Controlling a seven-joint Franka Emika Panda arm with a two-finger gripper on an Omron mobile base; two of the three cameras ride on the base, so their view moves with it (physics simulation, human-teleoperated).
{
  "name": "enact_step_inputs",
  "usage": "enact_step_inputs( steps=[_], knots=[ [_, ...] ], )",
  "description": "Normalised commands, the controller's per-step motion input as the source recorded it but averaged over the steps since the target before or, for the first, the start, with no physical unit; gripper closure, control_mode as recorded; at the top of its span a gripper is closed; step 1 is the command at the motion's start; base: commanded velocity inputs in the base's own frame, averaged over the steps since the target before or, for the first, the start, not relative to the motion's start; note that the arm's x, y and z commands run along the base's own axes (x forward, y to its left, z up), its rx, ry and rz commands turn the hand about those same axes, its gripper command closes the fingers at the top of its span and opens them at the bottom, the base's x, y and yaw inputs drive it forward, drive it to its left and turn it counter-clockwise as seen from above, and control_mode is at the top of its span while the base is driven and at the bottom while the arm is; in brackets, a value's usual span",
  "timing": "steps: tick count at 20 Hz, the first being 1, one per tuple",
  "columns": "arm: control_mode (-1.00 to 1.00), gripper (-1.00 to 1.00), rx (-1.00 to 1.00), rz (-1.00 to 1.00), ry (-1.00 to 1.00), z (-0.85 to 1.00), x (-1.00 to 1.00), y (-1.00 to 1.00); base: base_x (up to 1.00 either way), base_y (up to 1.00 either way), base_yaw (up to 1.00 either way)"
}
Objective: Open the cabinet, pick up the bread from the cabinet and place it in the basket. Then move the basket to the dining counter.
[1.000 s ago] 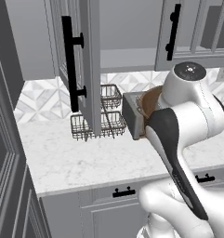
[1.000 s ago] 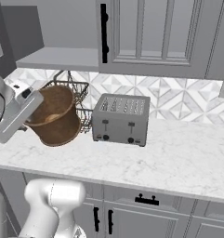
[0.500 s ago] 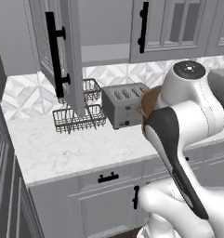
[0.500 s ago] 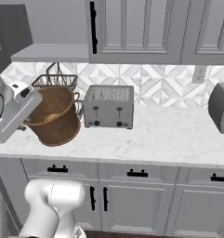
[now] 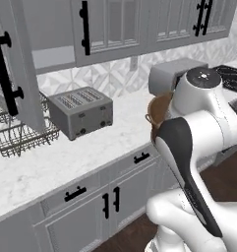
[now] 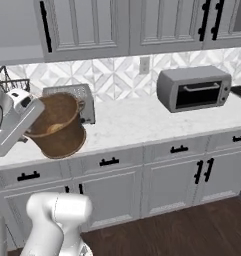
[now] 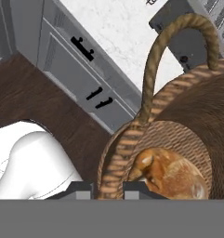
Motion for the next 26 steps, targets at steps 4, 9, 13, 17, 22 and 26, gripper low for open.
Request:
enact_step_inputs(
  steps=[4, 9, 13, 17, 22, 26],
  knots=[
    [1.00, 1.00, 0.00, 0.00, 0.00, 0.00, 0.00, 0.00, 0.00, -0.14, -0.55],
    [1.00, 1.00, 0.00, 0.00, 0.00, 0.00, 0.00, 0.00, 0.09, -0.06, -0.55],
    [1.00, 1.00, 0.00, 0.00, 0.00, 0.00, 0.00, 0.00, 0.28, 0.00, -0.52],
    [1.00, 1.00, 0.00, 0.00, 0.00, 0.00, 0.00, 0.00, 0.40, -0.05, -0.56],
    [1.00, 1.00, 0.00, 0.00, 0.00, 0.00, 0.00, 0.00, 0.53, -0.15, -0.56],
    [1.00, 1.00, 0.00, 0.00, 0.00, 0.00, 0.00, 0.00, 0.49, -0.19, -0.57]
  ],
)
